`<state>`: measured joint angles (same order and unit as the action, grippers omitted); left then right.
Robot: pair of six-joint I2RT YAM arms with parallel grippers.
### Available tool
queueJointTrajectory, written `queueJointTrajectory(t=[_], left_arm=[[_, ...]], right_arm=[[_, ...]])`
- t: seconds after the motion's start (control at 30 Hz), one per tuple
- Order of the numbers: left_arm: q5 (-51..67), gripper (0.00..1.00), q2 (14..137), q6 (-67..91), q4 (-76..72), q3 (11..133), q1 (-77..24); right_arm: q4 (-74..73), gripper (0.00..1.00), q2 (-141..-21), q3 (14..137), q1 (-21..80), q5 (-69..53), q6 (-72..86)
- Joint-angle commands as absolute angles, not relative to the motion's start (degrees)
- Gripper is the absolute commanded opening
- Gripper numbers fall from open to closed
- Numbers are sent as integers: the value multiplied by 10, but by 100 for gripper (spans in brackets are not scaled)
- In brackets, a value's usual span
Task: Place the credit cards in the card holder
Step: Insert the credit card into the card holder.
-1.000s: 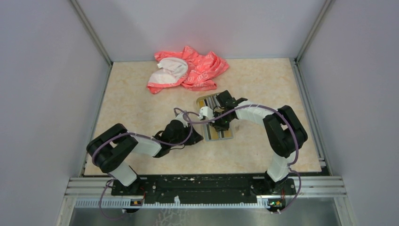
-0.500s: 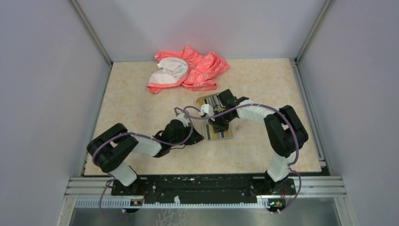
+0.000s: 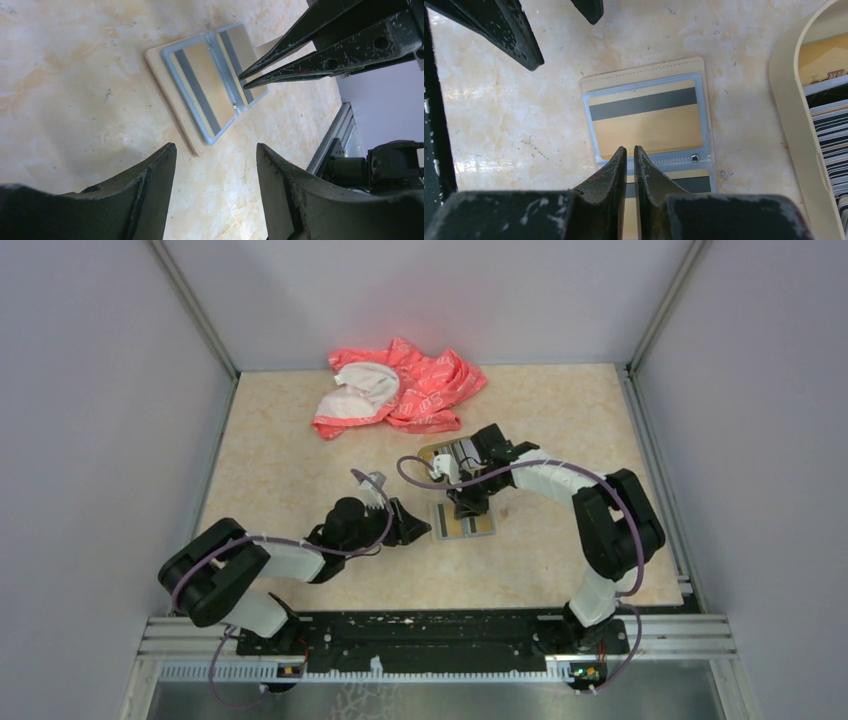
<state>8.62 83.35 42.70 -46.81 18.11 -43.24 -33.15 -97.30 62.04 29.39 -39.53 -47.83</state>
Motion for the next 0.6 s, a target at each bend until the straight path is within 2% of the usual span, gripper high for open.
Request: queueJointTrajectory(t=[0.0,0.03,0.17,0.23,0.57], left_arm=[[172,65,879,466,-579,161,-399],[183,63,893,472,-603,157,-396],[218,45,949,488,-674,160,-393],[229,42,970,496,-690,167,-393],[231,43,999,502,-666,196,-393]], right_arm=[[-307,11,-995,639,303,-362,-457],[-306,11,-1000,639,303,-358,-454],[-305,10,-1017,642,304,-346,-444],[-308,10,-1026,644,304,-343,-441],[-336,9,-1063,660,305,-317,-443]])
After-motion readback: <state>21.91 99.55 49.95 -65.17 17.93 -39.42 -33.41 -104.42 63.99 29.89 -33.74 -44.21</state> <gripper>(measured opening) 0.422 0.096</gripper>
